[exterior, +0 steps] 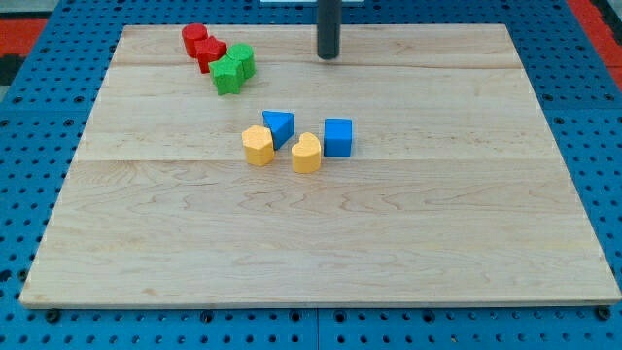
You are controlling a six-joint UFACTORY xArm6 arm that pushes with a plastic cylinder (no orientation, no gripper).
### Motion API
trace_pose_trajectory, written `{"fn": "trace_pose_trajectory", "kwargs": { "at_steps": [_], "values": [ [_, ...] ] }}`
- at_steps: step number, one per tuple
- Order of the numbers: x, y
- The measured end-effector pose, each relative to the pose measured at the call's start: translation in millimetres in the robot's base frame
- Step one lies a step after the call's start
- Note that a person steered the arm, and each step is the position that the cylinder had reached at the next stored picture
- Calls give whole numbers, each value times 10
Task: Push the blue cube along with blue triangle towards center left
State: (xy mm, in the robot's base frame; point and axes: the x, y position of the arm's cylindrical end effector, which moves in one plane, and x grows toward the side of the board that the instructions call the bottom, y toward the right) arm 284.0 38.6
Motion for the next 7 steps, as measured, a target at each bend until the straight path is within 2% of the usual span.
{"fn": "trace_pose_trajectory", "kwargs": {
  "at_steps": [1, 2, 3, 7],
  "values": [
    [494, 900],
    [1147, 1119],
    [1308, 750],
    [1118, -1165]
  ]
}}
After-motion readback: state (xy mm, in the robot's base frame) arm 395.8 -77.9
